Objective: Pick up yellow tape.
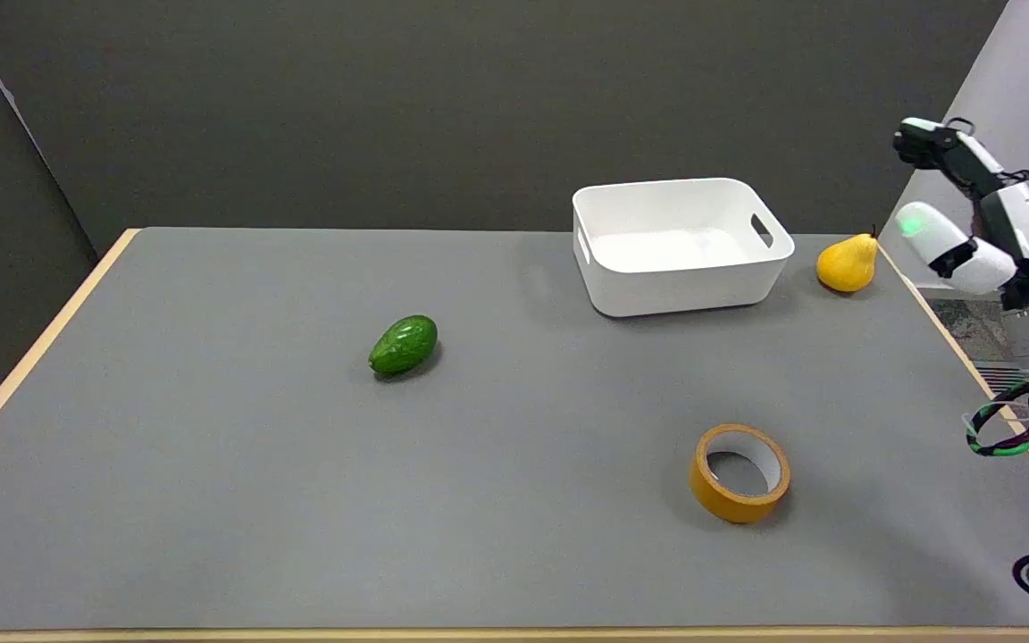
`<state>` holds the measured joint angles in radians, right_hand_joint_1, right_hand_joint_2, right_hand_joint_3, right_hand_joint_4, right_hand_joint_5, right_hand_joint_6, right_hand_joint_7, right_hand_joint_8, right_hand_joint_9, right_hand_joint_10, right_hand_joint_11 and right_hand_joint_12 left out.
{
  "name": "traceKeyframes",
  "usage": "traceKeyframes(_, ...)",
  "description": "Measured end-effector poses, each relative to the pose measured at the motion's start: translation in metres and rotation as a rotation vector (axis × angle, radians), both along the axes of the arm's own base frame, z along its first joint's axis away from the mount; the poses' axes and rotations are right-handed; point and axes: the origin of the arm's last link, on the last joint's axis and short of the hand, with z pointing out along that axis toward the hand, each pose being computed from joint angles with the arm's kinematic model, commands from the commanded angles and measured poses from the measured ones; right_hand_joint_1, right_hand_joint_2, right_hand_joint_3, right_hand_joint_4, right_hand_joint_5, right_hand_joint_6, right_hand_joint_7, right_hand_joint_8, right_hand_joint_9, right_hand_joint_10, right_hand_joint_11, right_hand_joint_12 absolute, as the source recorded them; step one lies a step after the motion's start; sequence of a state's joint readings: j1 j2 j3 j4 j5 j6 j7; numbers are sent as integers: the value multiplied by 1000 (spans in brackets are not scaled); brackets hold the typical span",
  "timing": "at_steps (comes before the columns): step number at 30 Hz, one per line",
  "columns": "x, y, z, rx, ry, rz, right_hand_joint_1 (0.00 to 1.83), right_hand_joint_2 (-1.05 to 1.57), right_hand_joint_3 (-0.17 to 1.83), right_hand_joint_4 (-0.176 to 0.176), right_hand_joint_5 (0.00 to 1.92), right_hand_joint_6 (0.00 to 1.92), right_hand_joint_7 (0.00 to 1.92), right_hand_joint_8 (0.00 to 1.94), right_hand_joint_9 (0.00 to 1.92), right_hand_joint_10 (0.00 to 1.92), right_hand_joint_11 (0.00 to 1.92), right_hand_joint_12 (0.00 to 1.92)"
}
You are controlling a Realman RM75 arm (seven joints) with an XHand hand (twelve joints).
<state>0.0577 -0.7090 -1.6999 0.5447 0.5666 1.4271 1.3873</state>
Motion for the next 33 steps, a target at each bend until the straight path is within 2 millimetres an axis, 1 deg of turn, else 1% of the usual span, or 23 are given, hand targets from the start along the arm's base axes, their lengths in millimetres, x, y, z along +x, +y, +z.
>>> traceKeyframes(4,2,2,-16,79,41,-20,337,552,916,-31,207,475,271,469,116,753,-1,1064)
traceKeyframes(6,1,3,-24,107,62,-39,332,538,904,-25,197,466,240,440,73,717,-1,1027)
traceKeyframes(8,-2,4,-34,133,93,-67,335,562,779,-18,198,382,221,321,27,681,-1,960)
traceKeyframes(9,-3,5,-38,141,105,-78,329,555,770,-17,179,359,195,301,14,641,-1,936)
traceKeyframes(14,-19,14,-64,191,197,-173,317,537,763,-15,125,311,128,268,-1,505,-1,882)
traceKeyframes(17,-29,22,-79,209,252,-223,292,469,873,-13,78,386,71,314,0,429,-1,853)
traceKeyframes(18,-33,25,-83,212,271,-239,292,466,875,-14,73,383,64,293,-1,391,-1,830)
traceKeyframes(19,-37,29,-88,214,291,-254,310,464,883,-15,67,388,56,279,-1,357,-1,804)
traceKeyframes(21,-44,36,-95,215,331,-282,405,457,916,-14,58,421,34,278,-1,311,-1,750)
traceKeyframes(26,-59,54,-109,203,421,-337,402,455,915,-14,53,416,34,262,-1,292,-1,732)
traceKeyframes(33,-71,74,-120,185,507,-387,394,451,914,-12,59,426,31,277,-1,294,-1,741)
